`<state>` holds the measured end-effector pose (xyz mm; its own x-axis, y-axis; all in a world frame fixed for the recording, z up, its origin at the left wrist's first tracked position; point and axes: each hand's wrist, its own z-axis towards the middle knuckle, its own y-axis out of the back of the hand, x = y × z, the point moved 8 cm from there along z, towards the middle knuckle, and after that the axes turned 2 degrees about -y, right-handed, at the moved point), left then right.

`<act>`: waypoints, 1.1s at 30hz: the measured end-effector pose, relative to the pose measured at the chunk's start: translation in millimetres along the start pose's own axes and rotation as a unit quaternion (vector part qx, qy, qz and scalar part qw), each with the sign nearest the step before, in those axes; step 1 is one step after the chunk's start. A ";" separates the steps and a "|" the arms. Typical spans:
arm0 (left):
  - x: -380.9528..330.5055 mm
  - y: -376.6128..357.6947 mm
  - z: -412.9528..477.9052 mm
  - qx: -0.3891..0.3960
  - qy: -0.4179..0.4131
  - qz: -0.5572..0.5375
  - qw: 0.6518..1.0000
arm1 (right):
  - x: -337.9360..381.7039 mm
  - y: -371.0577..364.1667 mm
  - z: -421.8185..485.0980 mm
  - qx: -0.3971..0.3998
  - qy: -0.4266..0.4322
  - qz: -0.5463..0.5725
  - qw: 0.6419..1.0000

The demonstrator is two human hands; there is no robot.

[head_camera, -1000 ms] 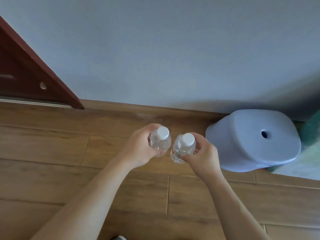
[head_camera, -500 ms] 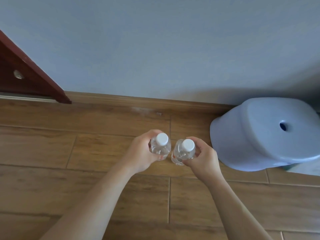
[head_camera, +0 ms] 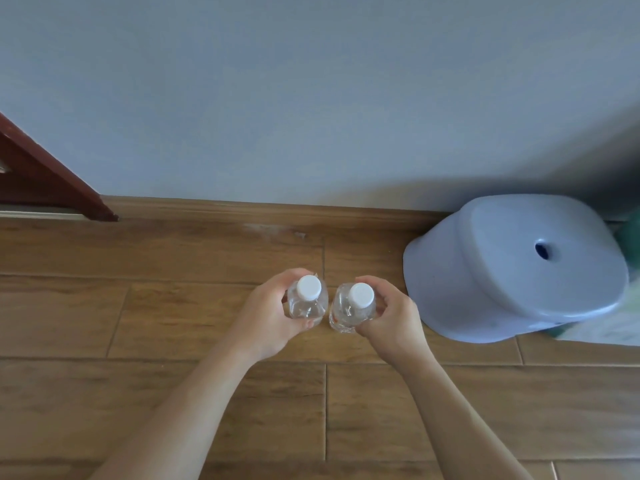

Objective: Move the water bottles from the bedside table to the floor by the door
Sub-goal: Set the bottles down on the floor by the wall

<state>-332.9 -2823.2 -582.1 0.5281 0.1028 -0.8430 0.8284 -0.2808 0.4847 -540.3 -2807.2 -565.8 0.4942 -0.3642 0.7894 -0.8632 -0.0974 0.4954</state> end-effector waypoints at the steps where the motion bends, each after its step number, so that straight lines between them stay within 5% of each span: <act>1: -0.2 -1.3 0.2 0.000 -0.002 0.004 1.000 | -0.6 0.1 -0.1 0.001 -0.001 0.004 1.000; 16: -29.8 16.7 -10.3 0.036 0.022 0.040 0.998 | 30.8 9.0 -19.1 0.056 0.012 -0.042 0.997; 33: -285.8 226.8 -108.3 0.001 0.008 0.148 0.989 | 322.3 116.2 -144.1 0.037 0.035 -0.092 0.994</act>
<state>-275.7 -2813.0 -206.0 0.7503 0.0305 -0.6604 0.6365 -0.3031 0.7092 -466.5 -2802.5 -201.6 0.6489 -0.2682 0.7121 -0.7609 -0.2259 0.6083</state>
